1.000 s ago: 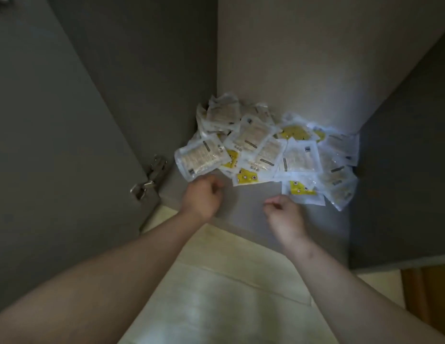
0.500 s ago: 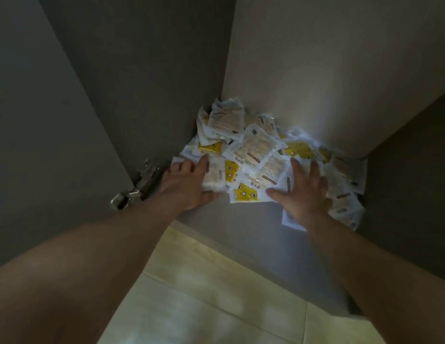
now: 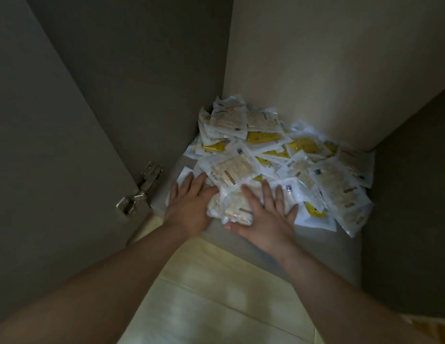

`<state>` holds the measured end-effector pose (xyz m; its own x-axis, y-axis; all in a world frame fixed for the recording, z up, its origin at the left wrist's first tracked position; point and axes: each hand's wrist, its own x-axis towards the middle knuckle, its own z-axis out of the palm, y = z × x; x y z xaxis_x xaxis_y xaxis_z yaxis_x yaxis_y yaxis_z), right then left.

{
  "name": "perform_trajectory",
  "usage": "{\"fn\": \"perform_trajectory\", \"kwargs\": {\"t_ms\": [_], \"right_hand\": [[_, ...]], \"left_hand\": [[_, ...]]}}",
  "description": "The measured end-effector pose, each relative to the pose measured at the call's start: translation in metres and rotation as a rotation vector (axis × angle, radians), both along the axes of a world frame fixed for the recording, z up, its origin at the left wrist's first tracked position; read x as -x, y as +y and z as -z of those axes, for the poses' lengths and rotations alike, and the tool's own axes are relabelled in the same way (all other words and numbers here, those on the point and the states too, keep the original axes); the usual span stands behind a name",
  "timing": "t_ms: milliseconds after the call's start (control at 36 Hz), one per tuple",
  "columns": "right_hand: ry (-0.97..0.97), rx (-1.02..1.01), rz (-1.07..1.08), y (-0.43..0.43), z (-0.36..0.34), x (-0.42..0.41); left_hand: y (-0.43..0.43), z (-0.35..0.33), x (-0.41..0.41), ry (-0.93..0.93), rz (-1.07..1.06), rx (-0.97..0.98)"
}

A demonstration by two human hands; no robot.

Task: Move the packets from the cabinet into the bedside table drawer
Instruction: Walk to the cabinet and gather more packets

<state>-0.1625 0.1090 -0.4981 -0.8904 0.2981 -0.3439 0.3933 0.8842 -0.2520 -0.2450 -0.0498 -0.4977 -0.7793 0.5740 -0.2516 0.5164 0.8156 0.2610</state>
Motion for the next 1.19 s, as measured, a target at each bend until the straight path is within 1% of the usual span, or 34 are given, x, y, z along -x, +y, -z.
{"fn": "perform_trajectory", "kwargs": {"t_ms": [83,139,194,222,278,333,361,417,472,500,583,639,722,750,806,861,917,972,1000,1083,1111,1139,1194], "right_hand": [[0.010,-0.029,-0.039,-0.007,0.005,-0.028],[0.008,-0.066,-0.085,-0.009,0.009,-0.046],[0.045,-0.057,-0.109,-0.007,0.013,-0.060],[0.096,-0.054,-0.115,-0.007,0.016,-0.066],[0.246,-0.124,-0.118,-0.007,0.022,-0.077],[0.318,-0.186,-0.124,-0.008,0.026,-0.086],[0.337,-0.199,-0.133,-0.008,0.027,-0.090],[0.409,-0.202,-0.143,-0.006,0.031,-0.096],[0.512,-0.226,-0.132,-0.001,0.034,-0.100],[0.559,-0.233,-0.126,0.003,0.035,-0.101],[0.644,-0.184,-0.117,0.008,0.034,-0.104],[0.675,-0.184,-0.092,0.008,0.030,-0.106],[0.693,-0.173,-0.050,0.003,0.025,-0.112],[0.698,-0.168,-0.045,0.002,0.023,-0.113],[0.691,-0.181,-0.038,0.000,0.023,-0.113],[0.668,-0.185,-0.020,-0.002,0.023,-0.110],[0.659,-0.173,0.007,-0.003,0.022,-0.108],[0.661,-0.180,0.004,-0.002,0.018,-0.107],[0.657,-0.182,0.001,0.000,0.017,-0.107],[0.649,-0.164,0.029,0.003,0.014,-0.106],[0.658,-0.151,0.050,0.004,0.012,-0.105],[0.662,-0.129,0.073,0.004,0.011,-0.103],[0.656,-0.071,0.114,0.002,0.008,-0.101]], "left_hand": [[-0.008,0.003,-0.018,0.001,0.023,-0.055],[-0.014,0.004,-0.031,0.015,-0.038,-0.220],[-0.018,0.003,-0.038,0.090,-0.057,-0.341],[-0.019,0.004,-0.038,0.143,-0.038,-0.349],[-0.015,0.003,-0.031,0.194,0.057,-0.267],[-0.004,-0.004,-0.019,0.255,0.208,-0.197],[0.003,-0.010,-0.013,0.251,0.269,-0.117],[0.016,-0.015,-0.007,0.129,0.299,0.070],[0.026,-0.016,-0.010,-0.018,0.281,0.174],[0.027,-0.014,-0.017,-0.046,0.283,0.192],[0.021,-0.005,-0.039,-0.021,0.283,0.190],[0.009,0.002,-0.053,0.068,0.328,0.146],[-0.008,0.013,-0.068,0.301,0.397,0.010],[-0.012,0.019,-0.070,0.381,0.389,-0.056],[-0.015,0.024,-0.071,0.460,0.321,-0.155],[-0.011,0.022,-0.067,0.544,0.279,-0.201],[-0.010,0.019,-0.059,0.594,0.284,-0.223],[-0.010,0.014,-0.052,0.578,0.314,-0.256],[-0.010,0.010,-0.049,0.537,0.347,-0.250],[-0.008,-0.006,-0.045,0.378,0.419,-0.077],[-0.008,-0.008,-0.043,0.366,0.442,0.014],[-0.009,-0.010,-0.043,0.337,0.452,0.055],[-0.012,-0.009,-0.044,0.326,0.439,0.000]]}}
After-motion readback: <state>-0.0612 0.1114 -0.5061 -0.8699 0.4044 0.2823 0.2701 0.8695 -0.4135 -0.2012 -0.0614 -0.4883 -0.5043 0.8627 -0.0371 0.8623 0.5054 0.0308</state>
